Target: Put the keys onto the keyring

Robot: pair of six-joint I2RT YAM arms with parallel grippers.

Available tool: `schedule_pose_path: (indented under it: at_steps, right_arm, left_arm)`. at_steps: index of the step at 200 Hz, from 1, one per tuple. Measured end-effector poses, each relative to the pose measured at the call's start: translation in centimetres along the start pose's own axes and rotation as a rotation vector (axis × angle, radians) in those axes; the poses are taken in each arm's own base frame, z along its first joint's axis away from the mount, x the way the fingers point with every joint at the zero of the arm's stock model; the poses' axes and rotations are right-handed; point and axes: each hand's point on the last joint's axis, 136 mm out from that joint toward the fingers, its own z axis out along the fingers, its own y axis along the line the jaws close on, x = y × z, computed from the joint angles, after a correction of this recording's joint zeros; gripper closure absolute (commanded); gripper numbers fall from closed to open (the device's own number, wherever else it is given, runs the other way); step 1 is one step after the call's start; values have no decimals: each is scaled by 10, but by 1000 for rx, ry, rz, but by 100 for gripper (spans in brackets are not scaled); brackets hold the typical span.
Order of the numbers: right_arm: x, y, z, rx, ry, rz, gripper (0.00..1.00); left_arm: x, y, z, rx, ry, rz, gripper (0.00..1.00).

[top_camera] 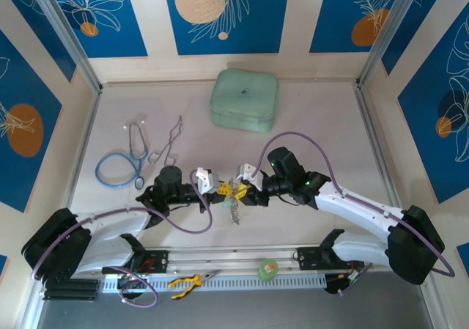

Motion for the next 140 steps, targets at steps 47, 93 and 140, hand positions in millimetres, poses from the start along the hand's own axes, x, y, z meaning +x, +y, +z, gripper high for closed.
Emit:
schedule_pose_path:
  at_steps: [47, 93, 140]
  right_arm:
    - [-8, 0, 0, -1, -29, -14, 94]
    - [-4, 2, -1, -10, -7, -5, 100]
    - [-5, 2, -2, -8, 114, -49, 100]
  left_arm:
    - [-3, 0, 0, -1, -13, 6, 100]
    - [-2, 3, 1, -14, -12, -13, 65]
    - [2, 4, 0, -15, 69, 21, 71]
